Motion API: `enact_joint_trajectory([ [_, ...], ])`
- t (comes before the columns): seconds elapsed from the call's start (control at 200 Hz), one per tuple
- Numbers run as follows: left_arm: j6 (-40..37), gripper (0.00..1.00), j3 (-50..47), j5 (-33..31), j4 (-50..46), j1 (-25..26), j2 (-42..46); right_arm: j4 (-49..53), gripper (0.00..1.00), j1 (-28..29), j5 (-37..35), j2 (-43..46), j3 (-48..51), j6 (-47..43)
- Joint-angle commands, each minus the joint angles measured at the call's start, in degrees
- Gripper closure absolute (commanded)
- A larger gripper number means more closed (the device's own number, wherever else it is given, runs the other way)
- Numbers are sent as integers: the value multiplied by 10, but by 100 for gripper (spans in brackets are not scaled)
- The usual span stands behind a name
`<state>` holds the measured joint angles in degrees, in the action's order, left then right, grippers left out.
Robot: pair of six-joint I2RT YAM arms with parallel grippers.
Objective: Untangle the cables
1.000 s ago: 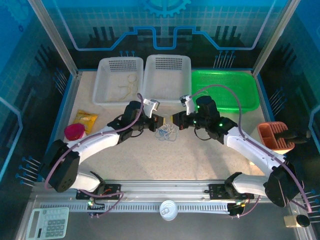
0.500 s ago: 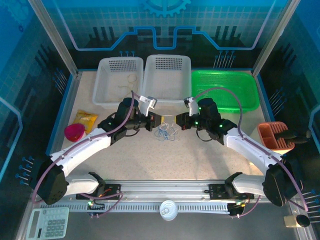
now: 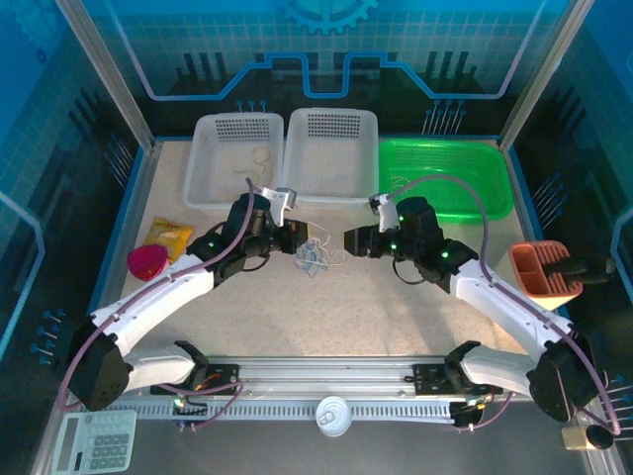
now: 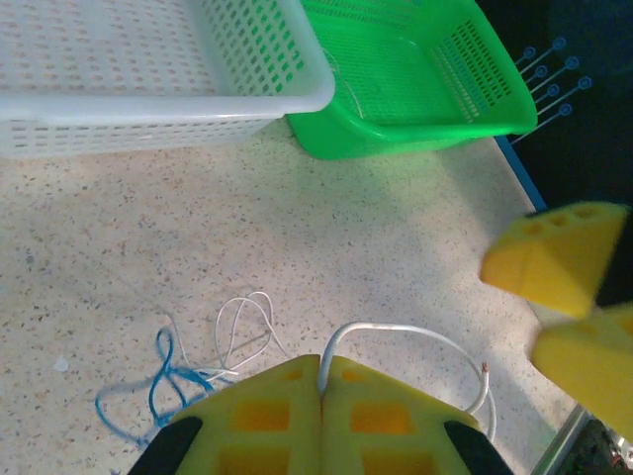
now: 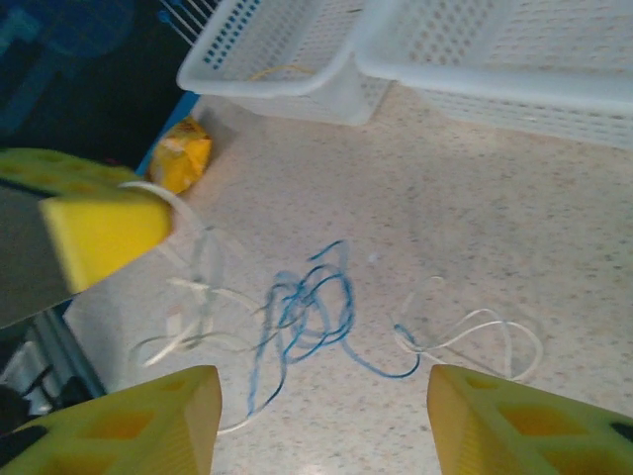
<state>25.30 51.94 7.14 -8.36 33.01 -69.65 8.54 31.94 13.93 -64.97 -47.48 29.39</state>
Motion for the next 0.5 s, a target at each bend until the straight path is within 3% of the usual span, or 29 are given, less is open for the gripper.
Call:
enact_joint_trajectory([
  [0.0, 64, 100, 7, -15, 0, -1, 5, -2, 39, 31, -5, 24, 17, 3],
  [0.195, 117, 100, -9, -3, 35, 0, 18, -26, 34, 54, -27, 30, 40, 4],
  [0.495, 84, 100, -19, 25, 76, 2, 46, -71, 34, 11, -2, 15, 90, -2],
])
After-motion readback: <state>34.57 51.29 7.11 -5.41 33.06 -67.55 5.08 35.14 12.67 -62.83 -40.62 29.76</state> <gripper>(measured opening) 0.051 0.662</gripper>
